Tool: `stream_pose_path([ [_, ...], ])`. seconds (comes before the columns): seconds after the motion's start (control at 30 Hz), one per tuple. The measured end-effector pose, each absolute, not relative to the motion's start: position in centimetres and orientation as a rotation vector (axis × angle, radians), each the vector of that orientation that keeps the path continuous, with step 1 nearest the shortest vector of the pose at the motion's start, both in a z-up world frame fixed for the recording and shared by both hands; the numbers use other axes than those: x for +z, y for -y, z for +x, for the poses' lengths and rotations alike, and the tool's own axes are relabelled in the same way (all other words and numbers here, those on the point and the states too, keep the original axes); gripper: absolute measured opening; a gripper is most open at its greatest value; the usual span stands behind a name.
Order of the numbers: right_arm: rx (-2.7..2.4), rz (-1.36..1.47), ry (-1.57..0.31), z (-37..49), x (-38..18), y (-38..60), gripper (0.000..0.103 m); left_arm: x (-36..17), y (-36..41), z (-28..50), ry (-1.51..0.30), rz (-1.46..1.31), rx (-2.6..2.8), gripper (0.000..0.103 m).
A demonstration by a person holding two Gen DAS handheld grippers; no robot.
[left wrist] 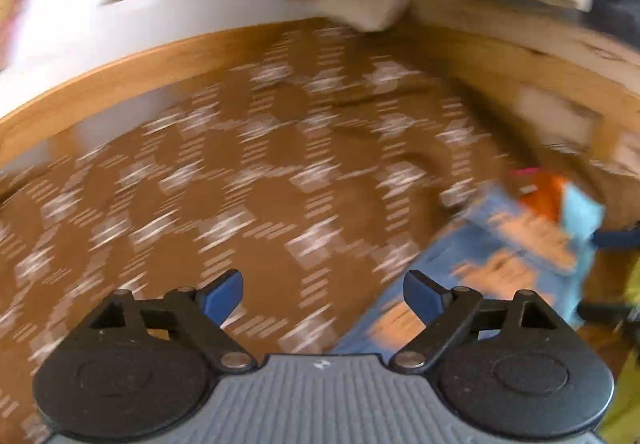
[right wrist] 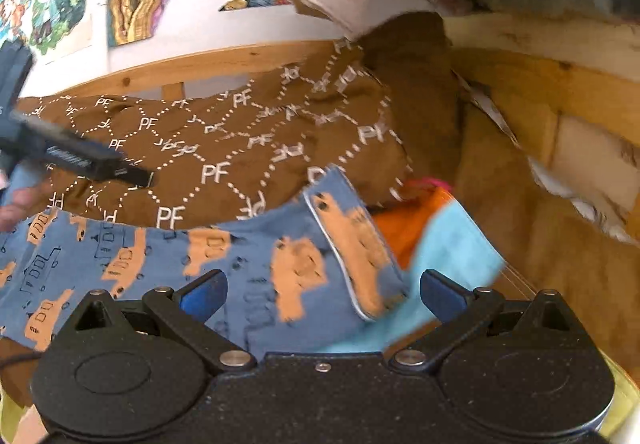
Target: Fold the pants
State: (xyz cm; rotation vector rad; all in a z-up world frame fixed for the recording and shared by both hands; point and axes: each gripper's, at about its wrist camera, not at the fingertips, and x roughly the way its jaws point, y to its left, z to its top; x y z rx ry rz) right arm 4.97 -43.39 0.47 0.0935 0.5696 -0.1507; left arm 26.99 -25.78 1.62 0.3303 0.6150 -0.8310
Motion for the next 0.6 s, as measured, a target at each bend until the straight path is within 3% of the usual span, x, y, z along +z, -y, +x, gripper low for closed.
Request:
stream_pose_path([
  [0.3,0.016,0.310,-0.582,4.7,0.3,45.9,0.101,-0.8,36.6,25.5,-0.621,0.478,-0.889,0.087],
  [0.6,-0.057,0.368,-0.758,6.7,-0.5,44.9,0.102,-2.3,36.5,26.0,-0.689,0.528,-0.809,0.086],
])
